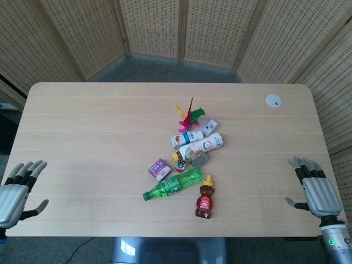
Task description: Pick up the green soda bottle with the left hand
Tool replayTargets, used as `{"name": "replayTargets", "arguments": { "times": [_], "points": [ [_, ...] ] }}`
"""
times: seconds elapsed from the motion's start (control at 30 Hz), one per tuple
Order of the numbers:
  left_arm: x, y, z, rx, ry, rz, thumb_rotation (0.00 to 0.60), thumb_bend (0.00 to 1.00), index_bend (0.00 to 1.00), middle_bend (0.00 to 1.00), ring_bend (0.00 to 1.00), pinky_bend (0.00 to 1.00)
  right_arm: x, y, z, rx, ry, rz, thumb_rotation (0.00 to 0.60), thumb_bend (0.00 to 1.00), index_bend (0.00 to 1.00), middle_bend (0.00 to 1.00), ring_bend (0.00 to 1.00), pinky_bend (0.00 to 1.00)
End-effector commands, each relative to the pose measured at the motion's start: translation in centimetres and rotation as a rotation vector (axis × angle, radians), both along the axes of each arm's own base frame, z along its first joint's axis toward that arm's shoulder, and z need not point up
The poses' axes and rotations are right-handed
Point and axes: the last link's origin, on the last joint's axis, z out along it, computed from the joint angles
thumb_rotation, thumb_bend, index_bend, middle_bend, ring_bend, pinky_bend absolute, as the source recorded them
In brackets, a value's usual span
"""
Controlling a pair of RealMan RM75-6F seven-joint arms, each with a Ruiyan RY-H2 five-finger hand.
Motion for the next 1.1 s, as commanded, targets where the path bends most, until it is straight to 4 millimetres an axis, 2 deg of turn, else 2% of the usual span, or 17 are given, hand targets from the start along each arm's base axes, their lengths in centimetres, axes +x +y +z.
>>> {"name": "replayTargets", "arguments": {
  "times": [0.03, 0.23, 0.43, 0.53, 0.83, 1.1],
  "points": [
    [-0.2, 0.3, -0.3, -0.009, 0.0, 0.011, 0.6, 0.33, 0.0, 0.0, 0.0, 0.0, 0.0, -0.1, 0.0, 0.006, -0.003, -0.007, 0.6, 0.16, 0.0, 0.0, 0.0, 0.0],
    [-0.3, 0.8, -1.5, -0.091, -0.024, 0.029, 0.6, 0.33, 0.0, 0.0, 0.0, 0.0, 0.0, 0.4, -0.1, 0.03, -0.011, -0.02, 0.6, 0.16, 0.0, 0.0, 0.0, 0.0],
    [1.1, 2.4, -2.7, -0.231, -0.054, -0.005, 0.6, 0.33, 0.0, 0.0, 0.0, 0.0, -0.3, 1.1, 0.4, 0.009, -0.013, -0.037, 0.6, 0.16, 0.0, 0.0, 0.0, 0.0],
    [1.7, 3.2, -3.6, -0.305, -0.061, -0.02, 0.6, 0.33, 0.0, 0.03, 0.0, 0.0, -0.4, 1.5, 0.7, 0.002, -0.006, -0.043, 0.6, 0.16, 0.0, 0.0, 0.0, 0.0],
    [3.8, 5.7, -9.1, -0.536, -0.071, -0.062, 0.6, 0.33, 0.0, 0.08, 0.02, 0.0, -0.3, 2.2, 1.7, -0.017, 0.013, -0.065, 0.6, 0.16, 0.0, 0.0, 0.0, 0.0],
    [6.1, 8.1, -14.2, -0.649, -0.104, -0.076, 0.6, 0.33, 0.0, 0.01, 0.0, 0.0, -0.5, 2.3, 2.4, -0.043, 0.018, -0.077, 0.6, 0.16, 0.0, 0.0, 0.0, 0.0]
  ]
}}
